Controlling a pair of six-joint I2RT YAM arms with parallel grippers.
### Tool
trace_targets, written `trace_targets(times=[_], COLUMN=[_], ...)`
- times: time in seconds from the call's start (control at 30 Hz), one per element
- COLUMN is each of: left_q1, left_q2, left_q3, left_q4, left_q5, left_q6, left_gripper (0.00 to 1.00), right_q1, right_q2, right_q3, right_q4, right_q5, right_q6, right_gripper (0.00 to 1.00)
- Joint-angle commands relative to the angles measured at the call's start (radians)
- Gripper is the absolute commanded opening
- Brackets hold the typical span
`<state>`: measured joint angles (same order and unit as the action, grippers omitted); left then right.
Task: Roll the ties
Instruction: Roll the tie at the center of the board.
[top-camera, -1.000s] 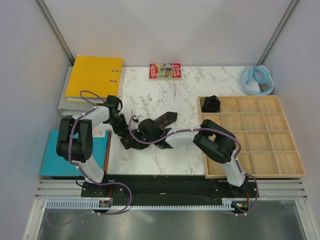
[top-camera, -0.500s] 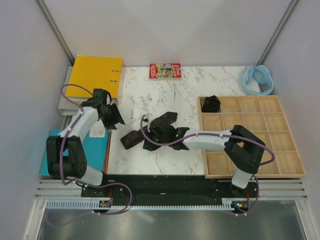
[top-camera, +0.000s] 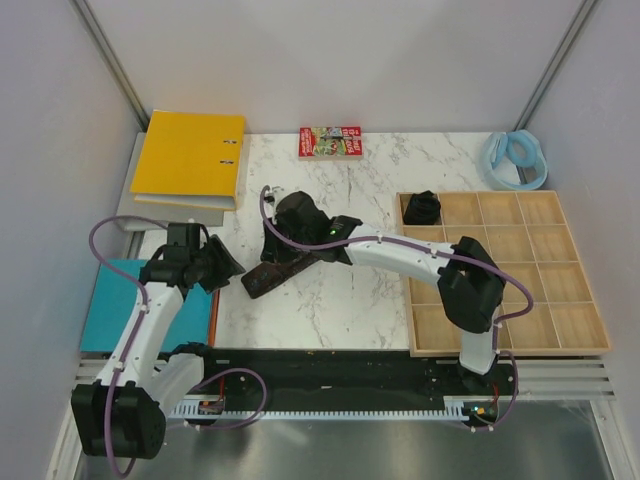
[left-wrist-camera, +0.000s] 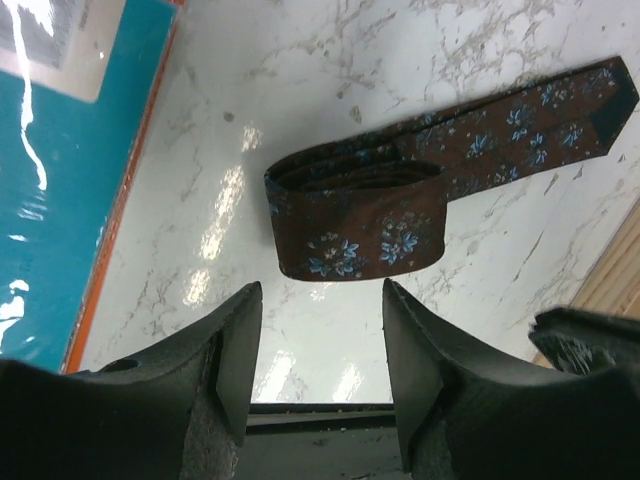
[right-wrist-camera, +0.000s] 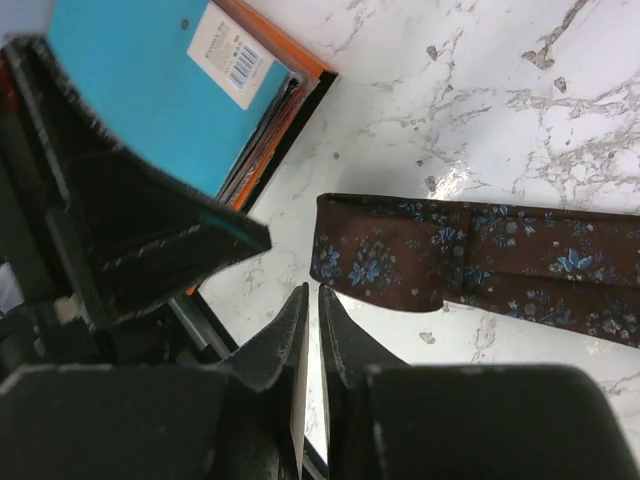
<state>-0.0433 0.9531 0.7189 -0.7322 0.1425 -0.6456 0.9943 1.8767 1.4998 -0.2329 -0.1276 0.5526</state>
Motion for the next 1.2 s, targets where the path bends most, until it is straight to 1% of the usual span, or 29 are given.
trace_targets(times=[0.0, 0.17, 0.3, 0.7, 0.77, 0.93, 1.17], left_q1=[0.000, 0.000, 0.000, -0.001, -0.003, -0.013, -0.024], left_q2=[-0.062, -0.108, -0.140, -0.145, -0.136, -0.102, -0.054], left_q3=[-0.050, -0.085, -0.113, -0.159, -0.174, -0.216, -0.269], left_q4=[0.040, 0.050, 0.070, 0.122, 0.154, 0.235, 0.353], left_q5=[0.052, 0.039, 0.035, 0.045, 0.058, 0.091, 0.106], left_q6=[-0.083, -0.117, -0.140, -0.154, -0.157, -0.137, -0.120], left_gripper=[0.57, 0.57, 0.57, 0.57, 0.58, 0.67, 0.70], right_q1=[-0.008, -0.023, -0.029, -0.066, -0.072, -0.080, -0.085], right_q2=[0.100, 0.168, 0.211, 0.246, 0.249, 0.257, 0.271], right_q3=[0.101, 0.140, 0.140, 0.100, 0.091, 0.065, 0.034], right_q4=[-0.091, -0.092, -0.091, -0.072, -0.062, -0.039, -0.011], right_q5=[-0.020, -0.047, -0.064, -0.075, -0.081, -0.093, -0.107], right_q6=[-0.006, -0.006, -0.011, -0.033, -0.033, -0.028, -0.017], right_gripper=[0.14, 0.13, 0.13, 0.12, 0.12, 0.12, 0.11])
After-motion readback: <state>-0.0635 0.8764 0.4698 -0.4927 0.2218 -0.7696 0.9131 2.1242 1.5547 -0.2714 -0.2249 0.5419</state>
